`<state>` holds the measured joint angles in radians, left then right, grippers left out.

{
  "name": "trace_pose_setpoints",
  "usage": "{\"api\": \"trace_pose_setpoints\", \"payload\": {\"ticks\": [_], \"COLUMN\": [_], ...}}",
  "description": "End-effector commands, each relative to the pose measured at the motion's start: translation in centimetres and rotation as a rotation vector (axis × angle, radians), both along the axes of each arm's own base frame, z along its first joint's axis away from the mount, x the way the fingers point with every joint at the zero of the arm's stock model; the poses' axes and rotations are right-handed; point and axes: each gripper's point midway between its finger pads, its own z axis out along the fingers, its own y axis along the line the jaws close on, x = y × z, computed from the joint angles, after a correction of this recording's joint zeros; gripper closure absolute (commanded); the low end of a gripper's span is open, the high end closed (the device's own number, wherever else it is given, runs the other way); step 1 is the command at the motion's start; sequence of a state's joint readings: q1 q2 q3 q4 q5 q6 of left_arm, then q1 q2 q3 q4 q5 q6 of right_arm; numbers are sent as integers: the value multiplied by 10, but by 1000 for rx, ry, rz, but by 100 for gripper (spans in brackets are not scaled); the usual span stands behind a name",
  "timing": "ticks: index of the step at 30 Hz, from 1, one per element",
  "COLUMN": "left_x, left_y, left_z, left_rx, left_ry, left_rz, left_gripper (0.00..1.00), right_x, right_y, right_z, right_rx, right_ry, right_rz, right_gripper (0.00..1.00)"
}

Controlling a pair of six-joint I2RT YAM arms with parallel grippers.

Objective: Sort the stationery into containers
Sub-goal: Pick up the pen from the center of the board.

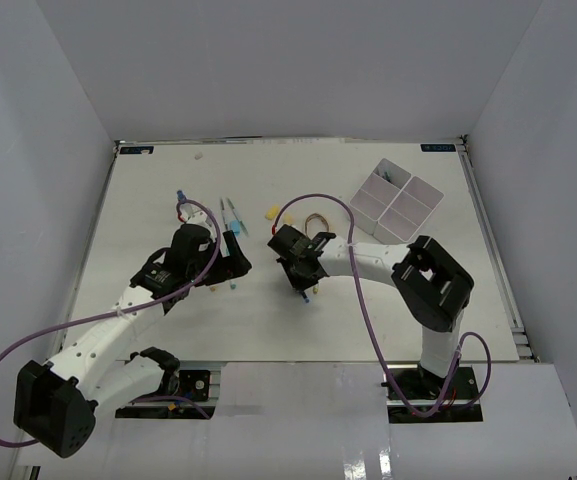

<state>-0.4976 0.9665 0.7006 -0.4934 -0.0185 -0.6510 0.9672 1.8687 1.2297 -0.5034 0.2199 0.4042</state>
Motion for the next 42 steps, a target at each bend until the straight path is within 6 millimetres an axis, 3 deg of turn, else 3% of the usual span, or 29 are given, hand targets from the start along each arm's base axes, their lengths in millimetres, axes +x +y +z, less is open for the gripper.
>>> {"api": "trace_pose_setpoints", "payload": {"ticks": [1,7,10,12,13,14,19,25,31,42], "left_x": [4,13,20,24,28,34,58,84,97,116], "left_y": [-4,-14,-27,-32,-34,-39,-57,-78,-89,-91], "left_z": [14,25,26,22,11,16,4,-28,-60,-79], "left_rx": [-15,-30,-37,-24,-1,4,97,226,325,415], "left_ry": [-15,11,60,95,137,136,178,239,299,319], "left_rz": [-6,-17,-47,-56,-54,-58,-50,-35,-18,18], "left_gripper": [2,2,2,2,2,2,2,12,17,29], "right_x": [2,10,12,13,12,12,12,11,8,8], "right_y": [6,-6,-23,-35,-39,-44,-71,-89,-94,-99], "right_z": [17,86,103,104,111,112,109,103,100,100], "right_rx": [37,155,161,156,174,177,194,236,268,290], "right_ry": [-44,-206,-275,-301,-320,-328,-354,-382,-393,-412], "right_rz": [9,-24,-51,-68,-77,-83,-128,-154,-154,-149], "right_gripper": [92,92,92,92,92,92,92,92,92,92]}}
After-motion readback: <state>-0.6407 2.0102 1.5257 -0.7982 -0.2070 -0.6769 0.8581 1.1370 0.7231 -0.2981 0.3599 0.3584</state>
